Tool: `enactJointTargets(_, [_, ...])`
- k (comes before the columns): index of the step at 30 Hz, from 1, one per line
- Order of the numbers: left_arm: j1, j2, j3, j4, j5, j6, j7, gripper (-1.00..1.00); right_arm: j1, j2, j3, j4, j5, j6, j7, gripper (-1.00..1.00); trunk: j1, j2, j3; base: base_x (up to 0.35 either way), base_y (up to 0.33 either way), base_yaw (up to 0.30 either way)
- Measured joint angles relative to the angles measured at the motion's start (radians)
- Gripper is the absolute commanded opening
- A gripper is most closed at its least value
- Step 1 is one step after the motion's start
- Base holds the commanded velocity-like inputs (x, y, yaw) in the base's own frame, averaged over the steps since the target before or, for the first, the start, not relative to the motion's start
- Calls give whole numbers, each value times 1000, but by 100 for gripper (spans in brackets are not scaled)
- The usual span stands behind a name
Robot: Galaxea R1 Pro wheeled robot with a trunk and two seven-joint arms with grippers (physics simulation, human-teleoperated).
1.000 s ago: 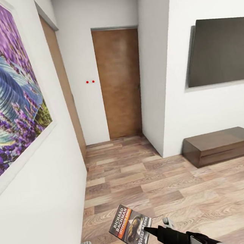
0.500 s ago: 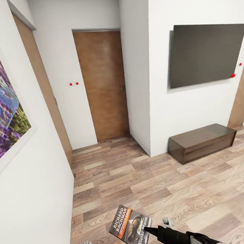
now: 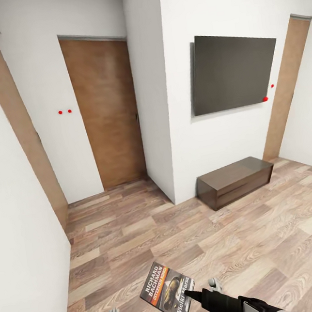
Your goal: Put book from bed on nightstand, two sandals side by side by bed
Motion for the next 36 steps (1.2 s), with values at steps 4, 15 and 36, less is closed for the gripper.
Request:
enactJointTargets(4, [0, 0, 0, 0, 1, 0, 1, 100, 0, 0, -2, 0, 0, 0, -1, -100, 0, 0, 0, 96, 0, -106])
enactJointTargets(15, [10, 0, 0, 0, 1, 0, 1, 100, 1, 0, -1, 1, 0, 0, -1, -100, 0, 0, 0, 21, 0, -9])
enactJointTargets(36, [11, 0, 1, 0, 1, 0, 0, 100, 2, -39, 0, 54, -1, 0, -4, -100, 0, 0, 0, 302, 0, 0])
